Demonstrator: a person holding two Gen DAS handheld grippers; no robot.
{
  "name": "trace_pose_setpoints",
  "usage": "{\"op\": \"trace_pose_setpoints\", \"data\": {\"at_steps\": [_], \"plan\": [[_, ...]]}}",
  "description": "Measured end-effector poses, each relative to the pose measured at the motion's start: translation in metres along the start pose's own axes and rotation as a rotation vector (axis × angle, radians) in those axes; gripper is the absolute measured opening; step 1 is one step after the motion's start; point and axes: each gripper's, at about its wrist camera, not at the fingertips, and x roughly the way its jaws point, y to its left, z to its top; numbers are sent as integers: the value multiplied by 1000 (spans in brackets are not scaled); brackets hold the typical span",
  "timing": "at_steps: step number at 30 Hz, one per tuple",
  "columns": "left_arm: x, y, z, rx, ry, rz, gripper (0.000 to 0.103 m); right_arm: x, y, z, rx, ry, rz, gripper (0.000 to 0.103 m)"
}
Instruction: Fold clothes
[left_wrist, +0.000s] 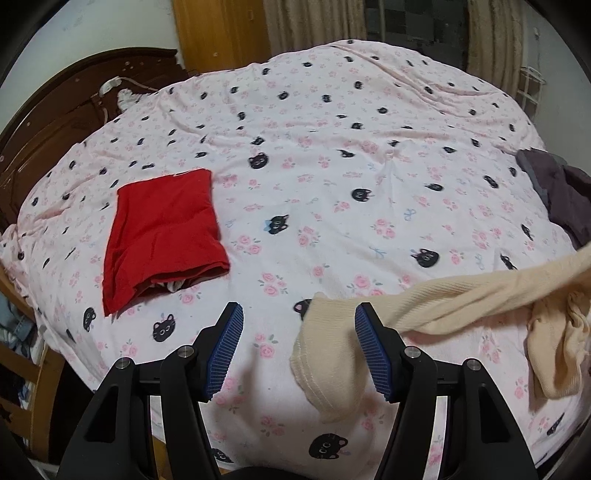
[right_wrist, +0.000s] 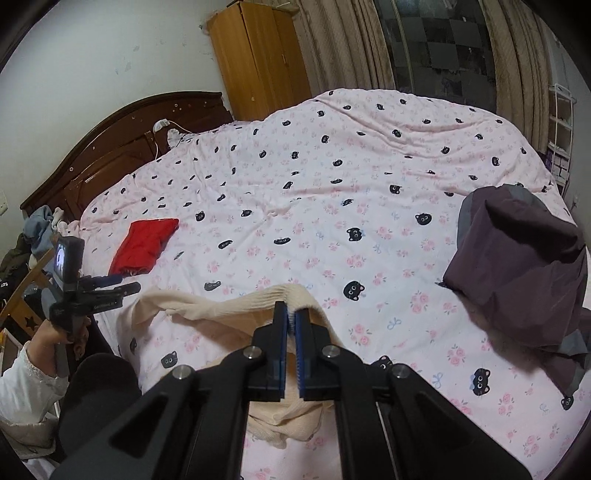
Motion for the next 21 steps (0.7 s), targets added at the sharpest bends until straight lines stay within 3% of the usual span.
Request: {"op": "trace_pose_setpoints", "data": {"at_steps": [4,15,21], "plan": [[-5,-18,-14,125,-7,-18,58,2,0,2,8,2,-8,4],[3,-18,-60,235,60,4,59,1,3,4,3,-5,-2,4],[4,-8,-57,213,42,-59,59,1,4,6,1,-5,-4,4]]}}
